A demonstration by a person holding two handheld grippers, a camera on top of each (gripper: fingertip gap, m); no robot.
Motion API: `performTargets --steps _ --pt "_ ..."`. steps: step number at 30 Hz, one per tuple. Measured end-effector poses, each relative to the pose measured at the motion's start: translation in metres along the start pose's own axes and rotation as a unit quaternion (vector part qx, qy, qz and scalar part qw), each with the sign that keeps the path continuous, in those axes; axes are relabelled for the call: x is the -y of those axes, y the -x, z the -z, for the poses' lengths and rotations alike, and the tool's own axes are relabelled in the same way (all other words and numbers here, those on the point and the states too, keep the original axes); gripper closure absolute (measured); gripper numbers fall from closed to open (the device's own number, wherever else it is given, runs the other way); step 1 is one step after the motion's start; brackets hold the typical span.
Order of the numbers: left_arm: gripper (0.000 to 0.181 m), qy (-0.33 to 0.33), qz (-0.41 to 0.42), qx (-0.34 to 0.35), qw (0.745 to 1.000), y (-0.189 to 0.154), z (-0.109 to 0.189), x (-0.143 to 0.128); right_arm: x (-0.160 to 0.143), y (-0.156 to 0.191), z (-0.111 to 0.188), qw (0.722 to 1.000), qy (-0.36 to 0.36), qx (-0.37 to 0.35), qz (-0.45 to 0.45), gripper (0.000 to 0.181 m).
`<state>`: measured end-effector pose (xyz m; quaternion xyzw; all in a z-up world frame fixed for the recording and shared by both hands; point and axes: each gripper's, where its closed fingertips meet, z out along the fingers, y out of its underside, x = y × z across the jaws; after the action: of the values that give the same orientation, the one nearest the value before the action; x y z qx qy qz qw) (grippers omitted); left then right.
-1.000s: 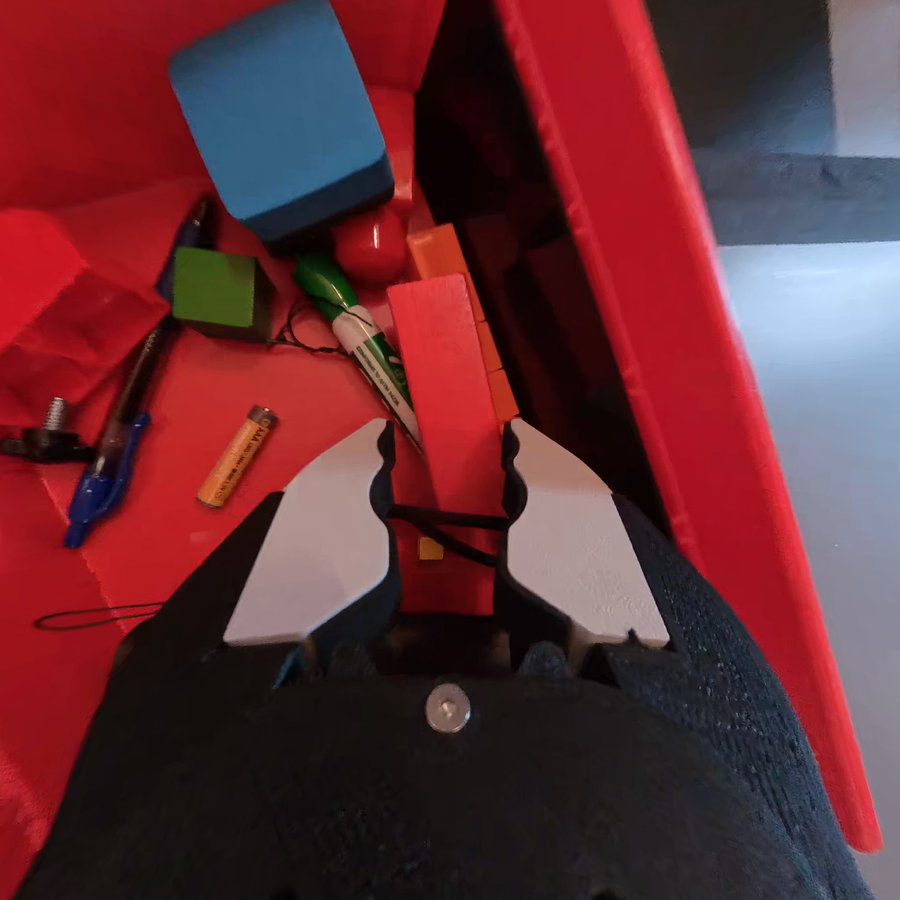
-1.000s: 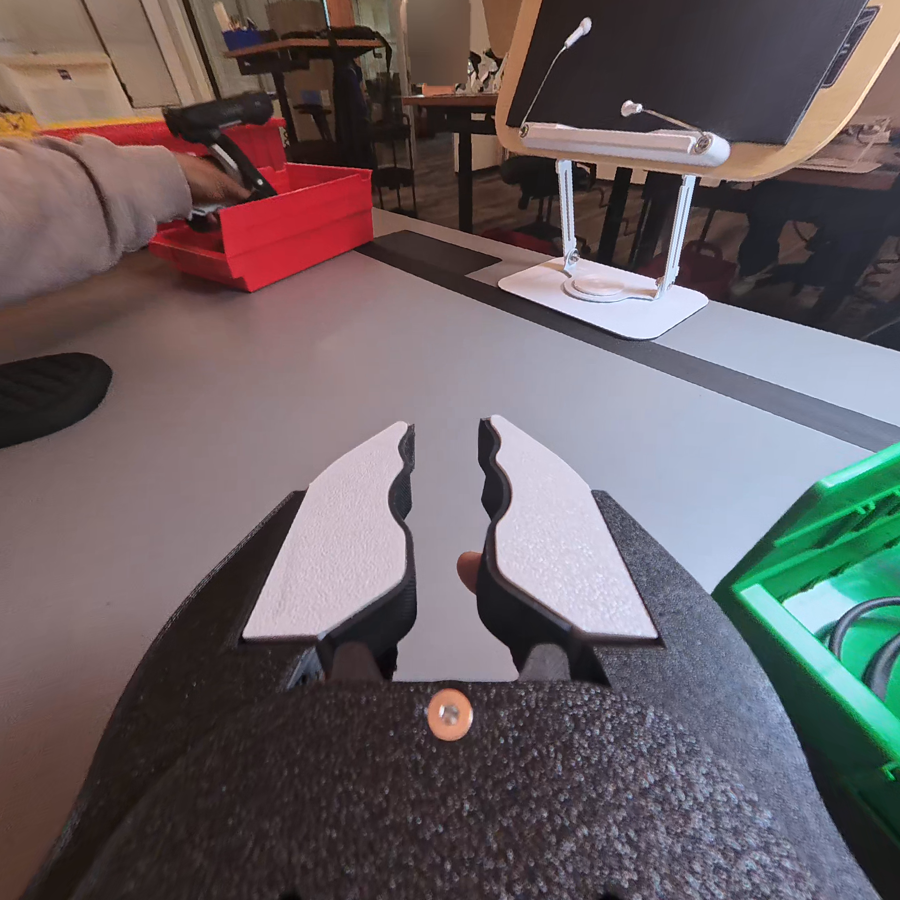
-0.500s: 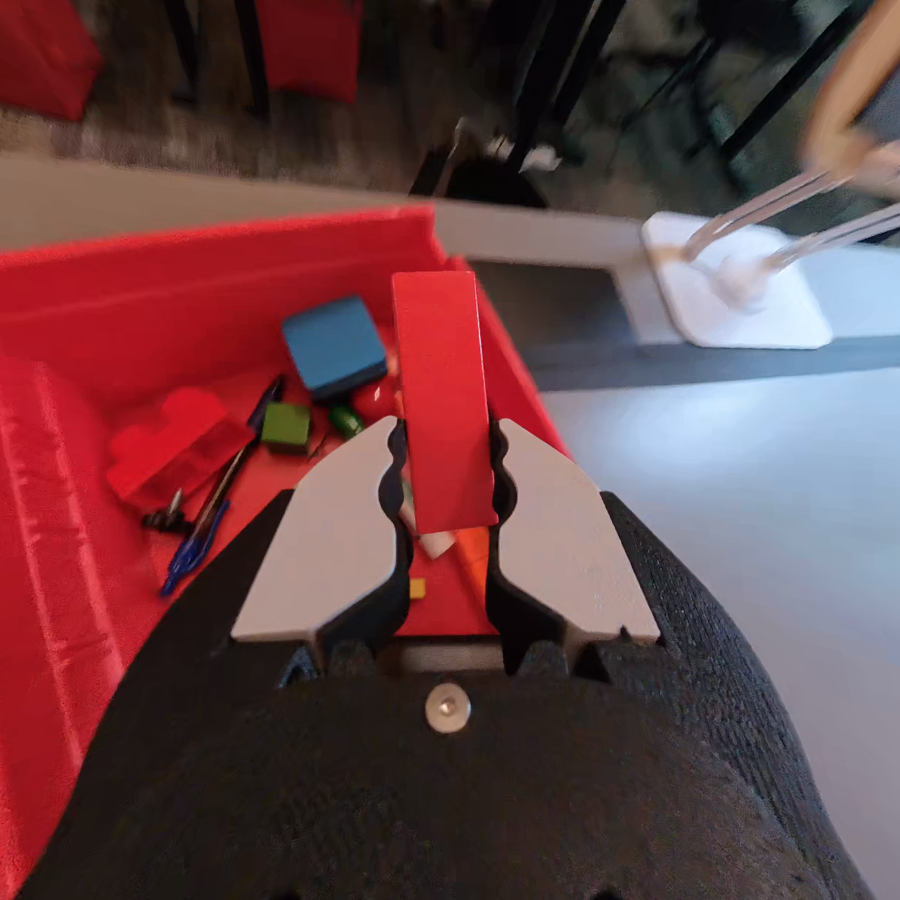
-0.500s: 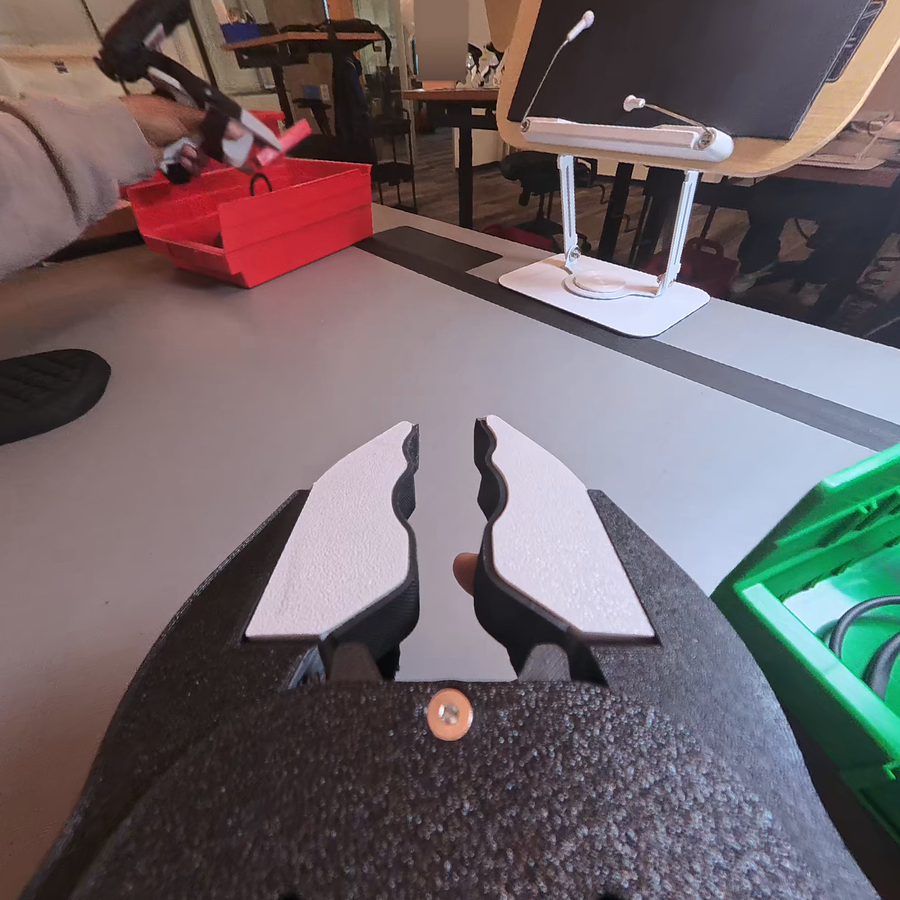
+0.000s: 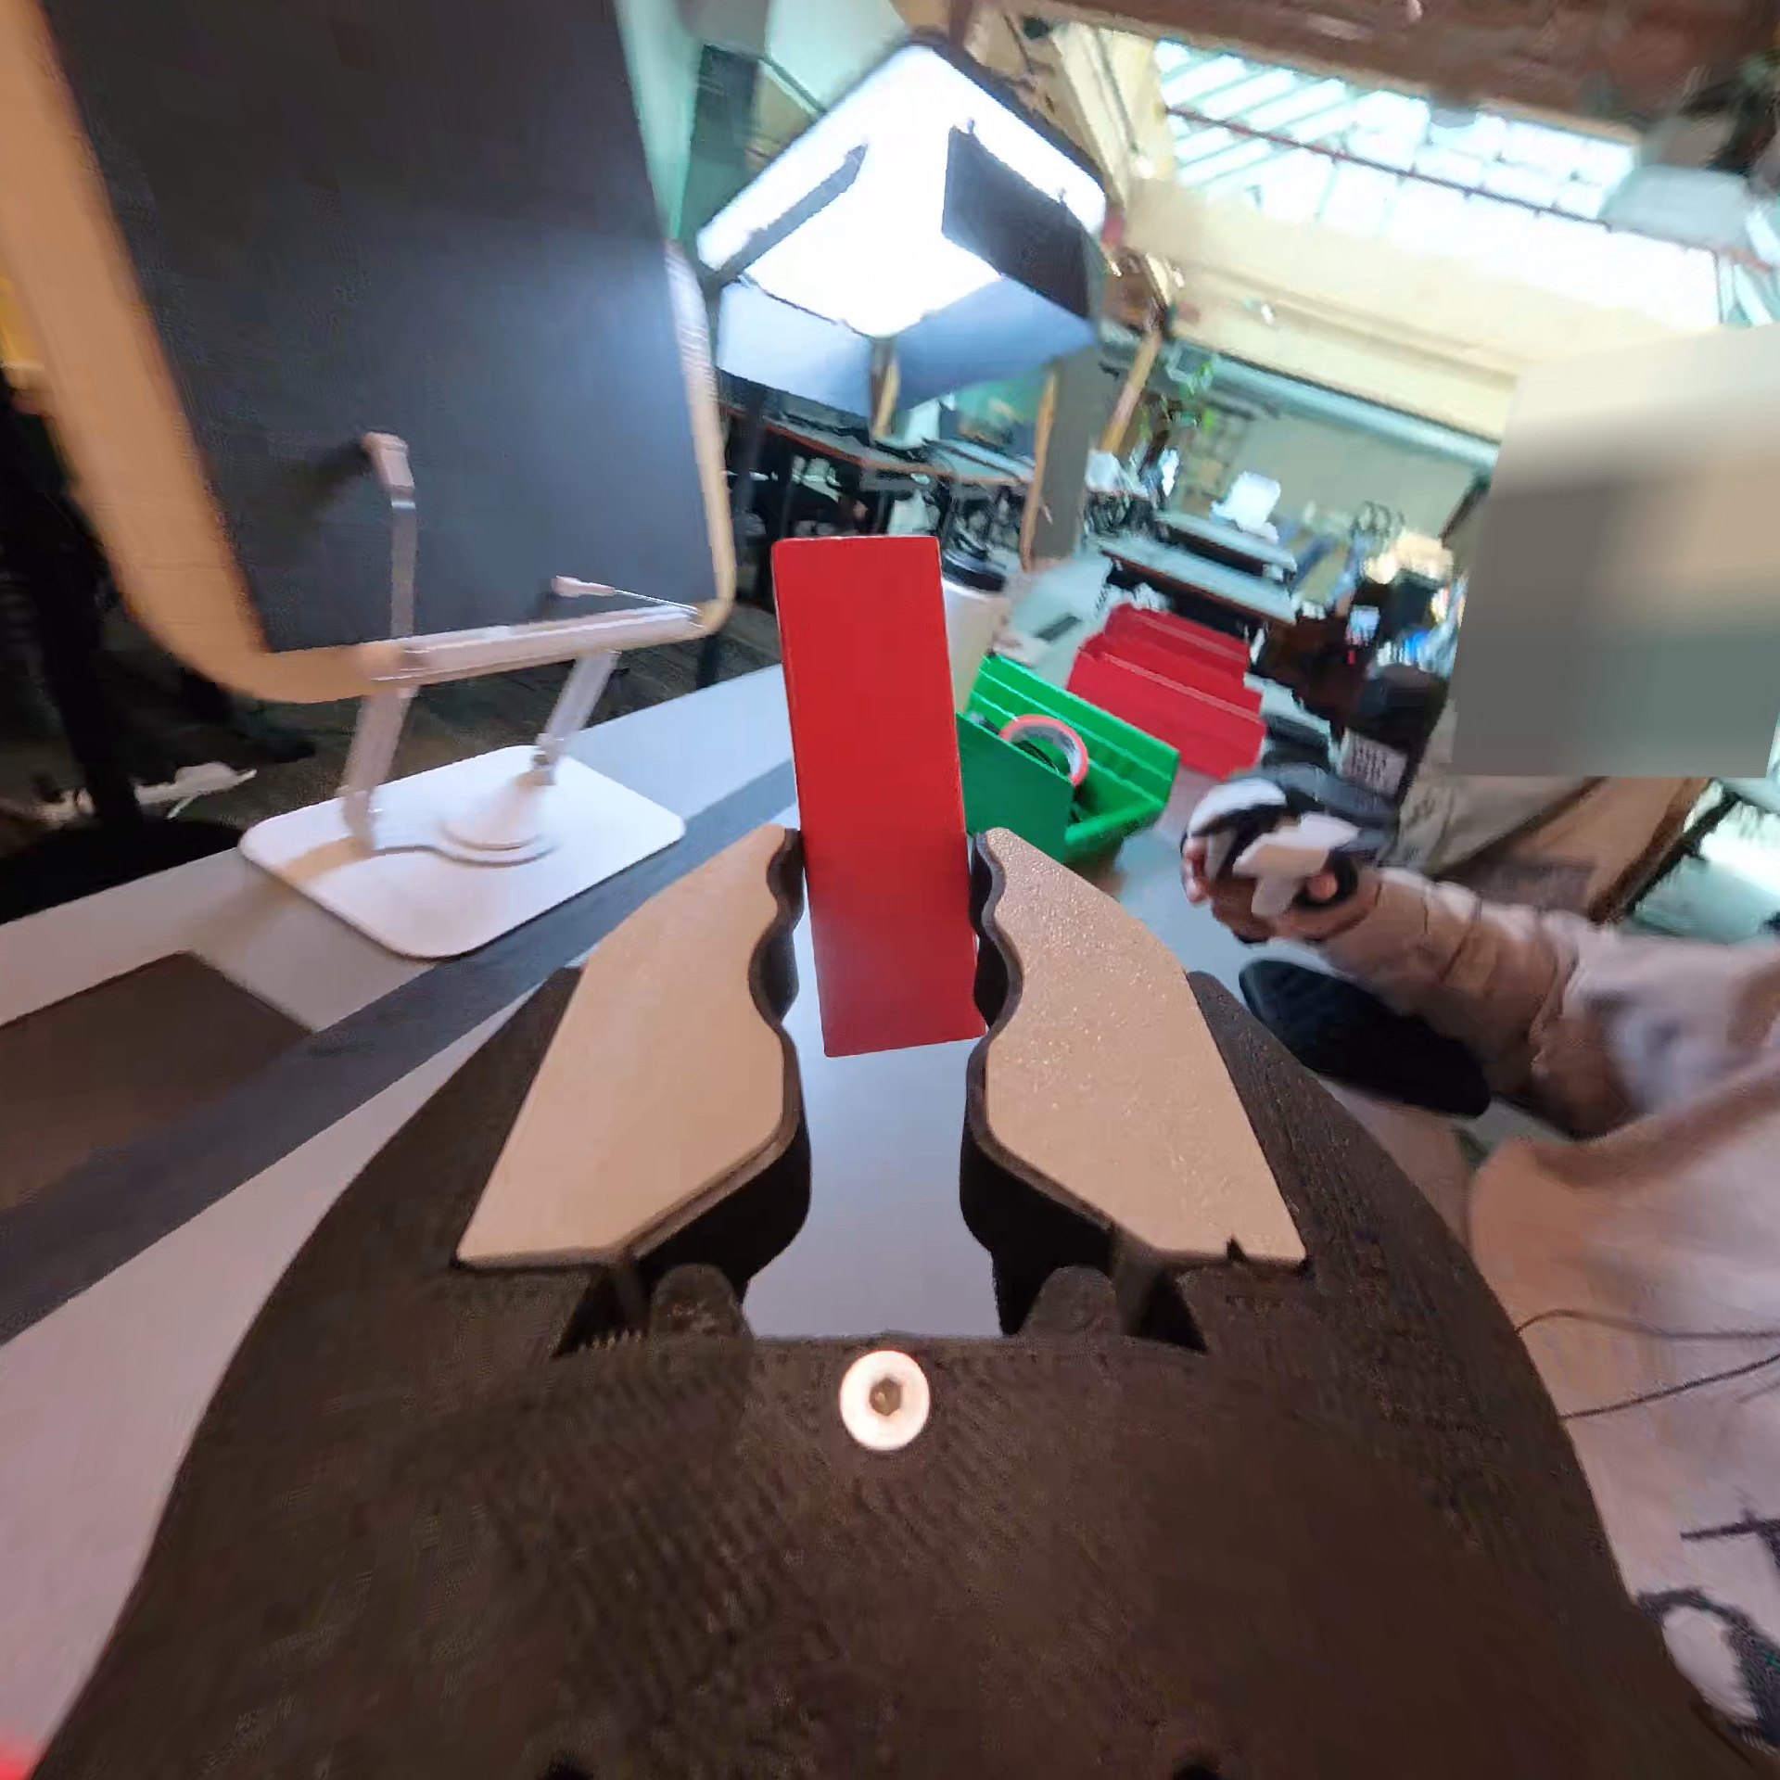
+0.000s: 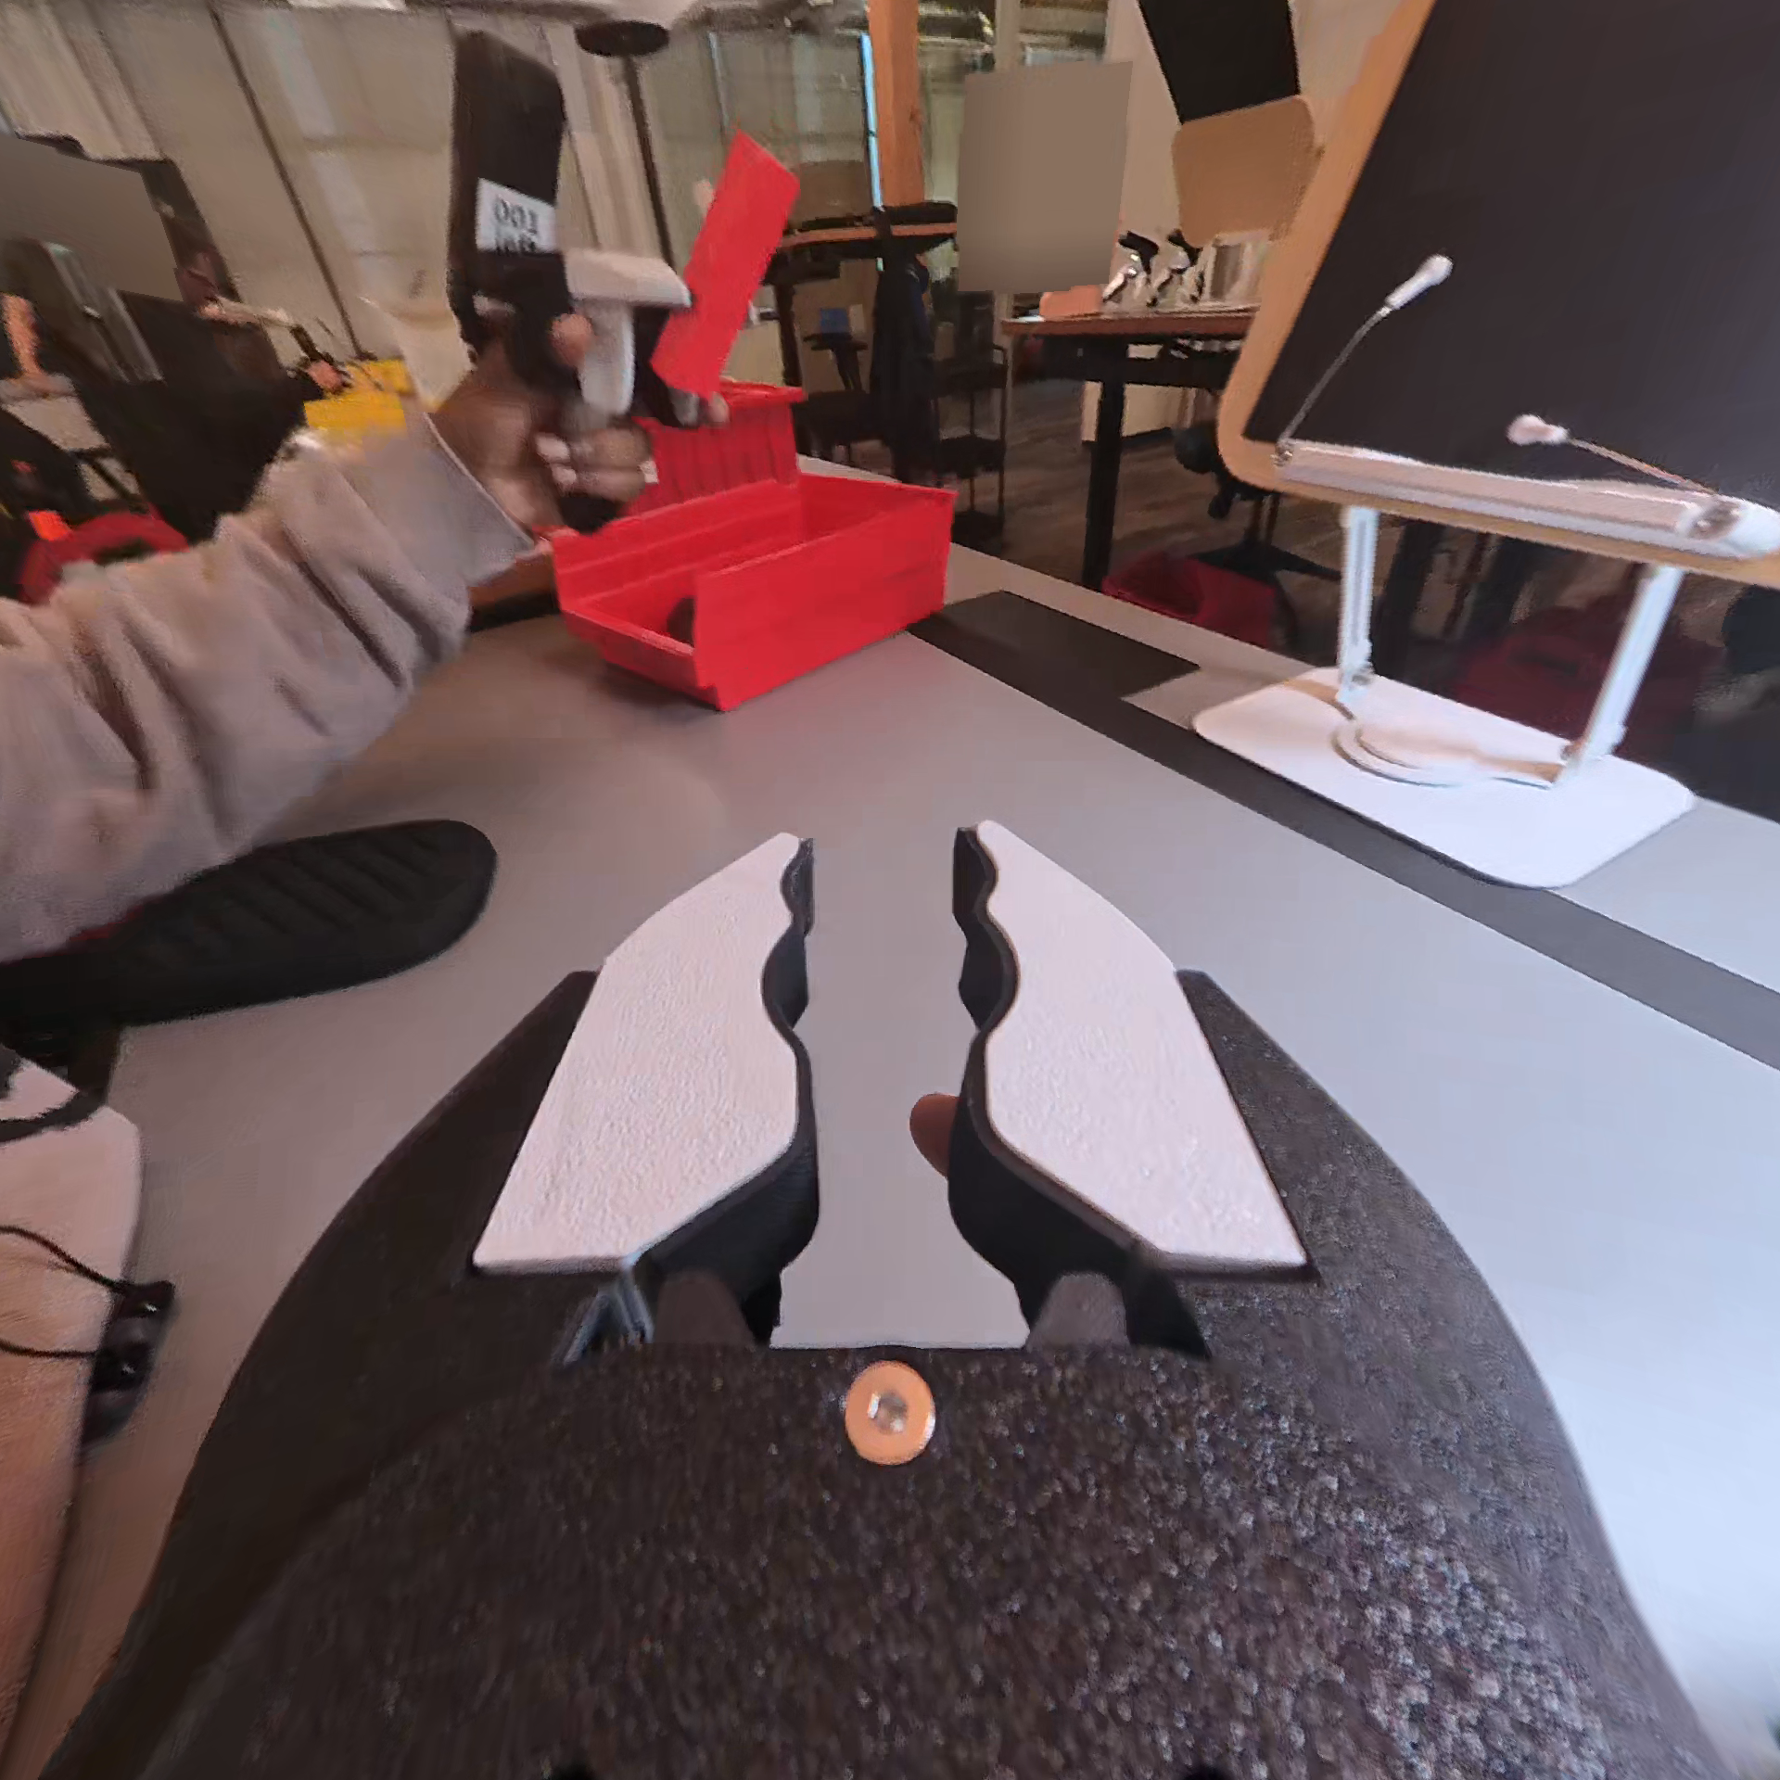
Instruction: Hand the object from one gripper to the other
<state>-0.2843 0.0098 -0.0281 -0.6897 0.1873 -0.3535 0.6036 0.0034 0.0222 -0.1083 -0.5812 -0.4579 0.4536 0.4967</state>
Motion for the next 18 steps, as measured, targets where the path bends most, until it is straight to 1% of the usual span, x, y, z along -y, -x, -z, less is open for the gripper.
performTargets --steps 2,4,7,9,10,12,13,14,16,18 --pt "0.148 0.014 -0.043 -0.021 0.999 -0.036 -0.034 -0.022 0.012 0.014 -0.015 1.000 -0.008 0.026 -0.013 0.141" --pt "0.148 0.020 -0.070 -0.034 0.997 -0.067 -0.066 -0.044 0.020 0.026 -0.028 0.998 -0.022 0.045 -0.034 0.132" --pt "0.148 0.036 -0.102 -0.034 0.994 -0.103 -0.108 -0.081 0.024 0.037 -0.044 0.993 -0.052 0.063 -0.082 0.129" --pt "0.148 0.049 -0.129 -0.037 0.990 -0.121 -0.129 -0.104 0.018 0.037 -0.051 0.990 -0.056 0.061 -0.114 0.129" --pt "0.148 0.056 -0.147 -0.035 0.987 -0.128 -0.137 -0.115 0.013 0.036 -0.053 0.989 -0.051 0.060 -0.123 0.129" --pt "0.148 0.077 -0.194 -0.011 0.978 -0.133 -0.151 -0.137 0.004 0.038 -0.055 0.987 -0.044 0.073 -0.138 0.133" --pt "0.148 0.081 -0.214 -0.006 0.973 -0.136 -0.155 -0.145 -0.001 0.039 -0.055 0.985 -0.039 0.081 -0.147 0.141" --pt "0.148 0.080 -0.224 -0.010 0.971 -0.141 -0.157 -0.150 -0.007 0.037 -0.055 0.984 -0.035 0.077 -0.159 0.156" --pt "0.148 0.089 -0.237 0.001 0.967 -0.140 -0.158 -0.157 -0.017 0.034 -0.055 0.981 -0.026 0.081 -0.175 0.158" --pt "0.148 0.092 -0.248 0.000 0.964 -0.138 -0.157 -0.161 -0.024 0.035 -0.053 0.982 -0.009 0.093 -0.166 0.160"
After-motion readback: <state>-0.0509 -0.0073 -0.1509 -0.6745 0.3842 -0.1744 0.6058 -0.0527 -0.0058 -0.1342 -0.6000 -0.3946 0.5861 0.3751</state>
